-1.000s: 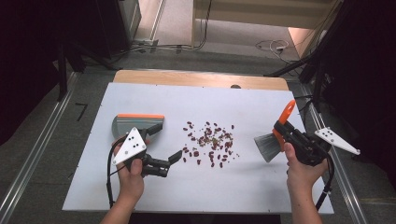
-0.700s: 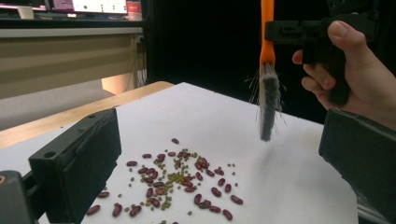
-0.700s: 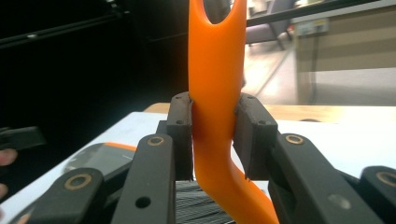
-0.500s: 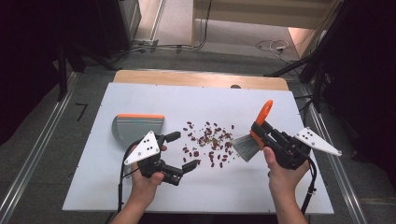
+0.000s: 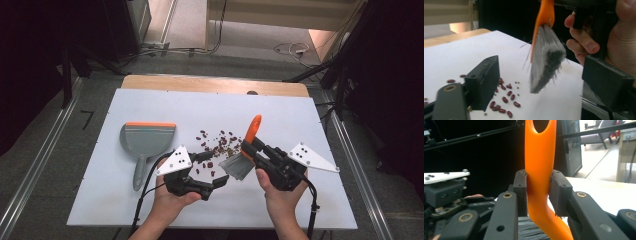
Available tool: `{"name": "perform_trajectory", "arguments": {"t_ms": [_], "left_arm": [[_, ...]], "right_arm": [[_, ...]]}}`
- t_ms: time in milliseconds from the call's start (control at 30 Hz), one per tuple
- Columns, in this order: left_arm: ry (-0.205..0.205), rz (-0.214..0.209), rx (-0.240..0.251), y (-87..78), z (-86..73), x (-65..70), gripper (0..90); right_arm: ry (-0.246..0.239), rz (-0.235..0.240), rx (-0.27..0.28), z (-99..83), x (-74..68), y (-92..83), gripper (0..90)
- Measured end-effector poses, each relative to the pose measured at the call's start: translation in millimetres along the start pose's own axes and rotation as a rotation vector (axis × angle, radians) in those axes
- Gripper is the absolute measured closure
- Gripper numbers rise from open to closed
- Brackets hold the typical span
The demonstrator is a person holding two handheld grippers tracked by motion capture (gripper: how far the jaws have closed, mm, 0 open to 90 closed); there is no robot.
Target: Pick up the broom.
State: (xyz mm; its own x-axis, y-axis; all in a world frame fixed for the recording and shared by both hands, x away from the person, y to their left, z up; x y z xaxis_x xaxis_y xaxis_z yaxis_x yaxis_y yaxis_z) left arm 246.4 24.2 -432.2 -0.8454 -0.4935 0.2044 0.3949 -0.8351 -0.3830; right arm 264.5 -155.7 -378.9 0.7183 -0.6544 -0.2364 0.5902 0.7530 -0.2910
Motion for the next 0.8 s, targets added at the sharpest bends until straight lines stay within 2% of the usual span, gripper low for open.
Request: {"name": "perform_trajectory", "arguments": {"t_ms": [233, 433, 500, 567, 733, 800], "left_arm": [[-0.023, 0.007, -0.016, 7.4, -0.5, 7.6, 38.5], [-0.048, 0.045, -0.01, 3.2, 0.9, 4.7, 62.0], [-0.053, 0.042, -0.023, 3.2, 0.4, 3.1, 66.4], [-0.062, 0.026, -0.024, 3.4, -0.1, 2.5, 75.2], [-0.05, 0.031, -0.037, 2.9, -1.0, 1.3, 81.6], [-0.037, 0.031, -0.045, 1.9, -1.6, 0.9, 83.5]], "right_arm": [[-0.025, 0.035, -0.019, -4.5, -22.6, 10.2, 67.8], [-0.018, 0.05, -0.015, -5.5, -26.3, 11.3, 67.8], [-0.007, 0.058, -0.013, -5.3, -26.4, 11.3, 67.8], [-0.011, 0.052, -0.012, -5.4, -26.3, 11.9, 67.7], [-0.013, 0.05, -0.018, -7.2, -26.0, 13.6, 67.7], [-0.036, 0.058, -0.025, -7.2, -26.7, 15.9, 67.4]]}}
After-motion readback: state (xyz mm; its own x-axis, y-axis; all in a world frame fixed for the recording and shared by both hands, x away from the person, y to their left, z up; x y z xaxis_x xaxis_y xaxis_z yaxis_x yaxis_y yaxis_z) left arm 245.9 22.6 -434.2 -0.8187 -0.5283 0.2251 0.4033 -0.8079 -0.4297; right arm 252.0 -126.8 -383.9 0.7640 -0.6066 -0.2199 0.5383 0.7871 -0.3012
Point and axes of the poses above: each handheld gripper's, and its own axes: y roughly forward along the jaws, z roughly out of its top, x roughly to its right, the point moved 5 cm from there along y, roughly forward along the jaws, and after that the axes turned 11 degrees about -x, right-handed, at the moved point
